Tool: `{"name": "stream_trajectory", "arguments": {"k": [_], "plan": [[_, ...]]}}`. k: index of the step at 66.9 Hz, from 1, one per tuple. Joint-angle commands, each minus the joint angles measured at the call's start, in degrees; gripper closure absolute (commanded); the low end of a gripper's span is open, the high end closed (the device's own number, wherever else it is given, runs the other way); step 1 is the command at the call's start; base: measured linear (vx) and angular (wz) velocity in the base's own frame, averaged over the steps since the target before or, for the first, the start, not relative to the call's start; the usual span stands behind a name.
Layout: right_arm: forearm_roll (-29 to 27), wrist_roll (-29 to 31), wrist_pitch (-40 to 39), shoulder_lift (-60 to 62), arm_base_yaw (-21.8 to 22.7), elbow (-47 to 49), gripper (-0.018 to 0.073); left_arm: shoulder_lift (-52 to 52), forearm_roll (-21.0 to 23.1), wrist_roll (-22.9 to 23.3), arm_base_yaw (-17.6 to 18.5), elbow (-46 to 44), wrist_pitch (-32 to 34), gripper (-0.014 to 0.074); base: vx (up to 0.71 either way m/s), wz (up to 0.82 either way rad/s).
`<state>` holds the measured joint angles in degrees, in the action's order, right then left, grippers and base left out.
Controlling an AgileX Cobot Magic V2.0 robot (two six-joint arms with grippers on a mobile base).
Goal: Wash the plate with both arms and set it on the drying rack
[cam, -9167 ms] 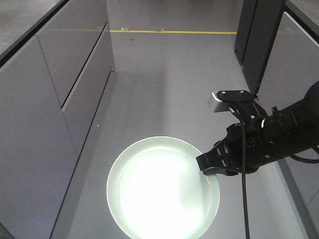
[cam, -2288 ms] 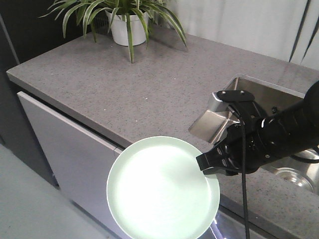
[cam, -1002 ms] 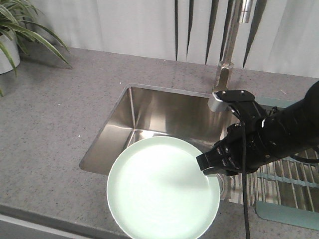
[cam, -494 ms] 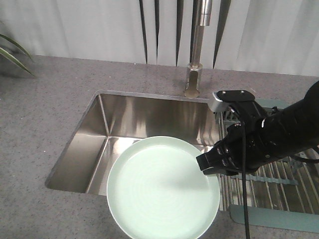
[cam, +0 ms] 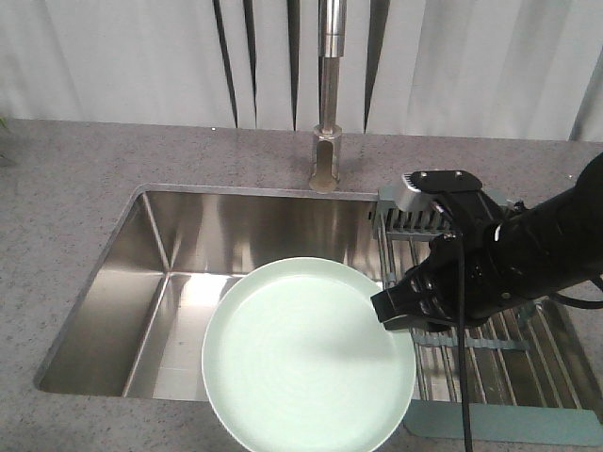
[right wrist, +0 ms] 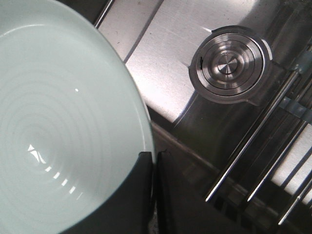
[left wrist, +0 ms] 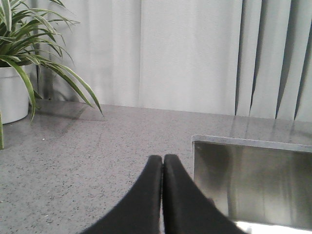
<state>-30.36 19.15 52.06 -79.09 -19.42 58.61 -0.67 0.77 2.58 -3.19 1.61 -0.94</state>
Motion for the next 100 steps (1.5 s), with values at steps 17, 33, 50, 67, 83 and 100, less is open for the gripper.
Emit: {"name": "stream_trajectory", "arguments": {"k": [17, 33, 50, 67, 83, 100], "plan": [[-1.94, 0.41, -1.36, 1.86, 0.14, 1.49, 0.0561, -0.81, 0.06, -0.07, 0.16, -1.57, 4.27, 0.0603, 0.04, -0.08], [-1.94, 0.42, -1.43, 1.86, 0.14, 1.49, 0.0561, -0.81, 0.06, -0.07, 0.16, -1.57, 4.27, 0.0603, 0.02, -0.03], [-1.94, 0.36, -1.41, 1.86, 0.14, 1.49, 0.0561, -0.81, 0.06, -0.07, 0.16, -1.57, 4.27, 0.0603, 0.02, -0.04], [-1.94, 0.36, -1.41, 1.86, 0.14, 1.49, 0.0561, -0.81, 0.06, -0.07, 0.16, -1.57, 4.27, 0.0603, 0.03, -0.05], [-1.94, 0.42, -1.41, 1.86, 0.14, 1.49, 0.0561, -0.81, 0.06, -0.07, 0.16, -1.57, 4.27, 0.0603, 0.04, -0.08], [-1.94, 0.37, -1.25, 1.86, 0.14, 1.49, 0.0561, -0.81, 0.06, -0.07, 0.16, -1.57, 4.27, 0.0603, 0.04, -0.08]]}}
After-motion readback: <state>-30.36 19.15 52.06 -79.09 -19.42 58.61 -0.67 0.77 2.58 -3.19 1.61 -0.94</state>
